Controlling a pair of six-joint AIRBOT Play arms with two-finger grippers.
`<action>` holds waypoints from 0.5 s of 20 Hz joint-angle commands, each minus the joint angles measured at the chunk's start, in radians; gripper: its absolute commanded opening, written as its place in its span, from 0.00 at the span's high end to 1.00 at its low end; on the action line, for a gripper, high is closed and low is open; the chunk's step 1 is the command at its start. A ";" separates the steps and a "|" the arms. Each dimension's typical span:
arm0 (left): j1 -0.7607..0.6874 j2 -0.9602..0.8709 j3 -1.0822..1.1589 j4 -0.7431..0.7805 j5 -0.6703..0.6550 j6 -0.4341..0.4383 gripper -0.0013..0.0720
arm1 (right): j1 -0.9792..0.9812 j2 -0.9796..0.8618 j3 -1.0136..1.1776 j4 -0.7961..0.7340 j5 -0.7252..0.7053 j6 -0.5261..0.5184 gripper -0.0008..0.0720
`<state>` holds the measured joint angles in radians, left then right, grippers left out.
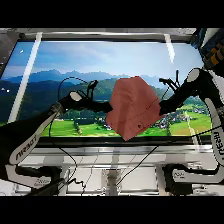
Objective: Fold the clothes and pants, and hang the long-sleeved shirts on hangers.
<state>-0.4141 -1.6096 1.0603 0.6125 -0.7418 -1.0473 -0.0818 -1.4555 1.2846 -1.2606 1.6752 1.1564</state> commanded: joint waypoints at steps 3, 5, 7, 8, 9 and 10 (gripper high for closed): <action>-0.016 -0.091 0.089 0.007 -0.009 -0.013 0.50 | 0.000 0.001 0.001 0.085 0.005 0.000 0.96; -0.030 -0.125 0.133 0.013 -0.039 -0.022 0.50 | 0.000 0.001 0.001 0.106 0.018 0.000 0.96; -0.041 -0.143 0.161 0.027 -0.043 -0.022 0.55 | 0.000 0.001 0.001 0.109 0.020 0.000 0.96; -0.041 -0.145 0.169 0.031 -0.038 -0.021 0.77 | 0.000 0.001 0.001 0.109 0.019 0.000 0.96; -0.040 -0.145 0.175 0.031 -0.029 -0.020 0.93 | 0.000 0.001 0.001 0.109 0.019 0.000 0.96; -0.037 -0.145 0.180 0.031 -0.014 -0.018 0.96 | 0.000 0.001 0.001 0.109 0.019 0.000 0.96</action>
<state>-0.4488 -1.7409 1.2133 0.6350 -0.7742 -1.0660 -0.0818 -1.4548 1.2846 -1.1629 1.6913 1.1564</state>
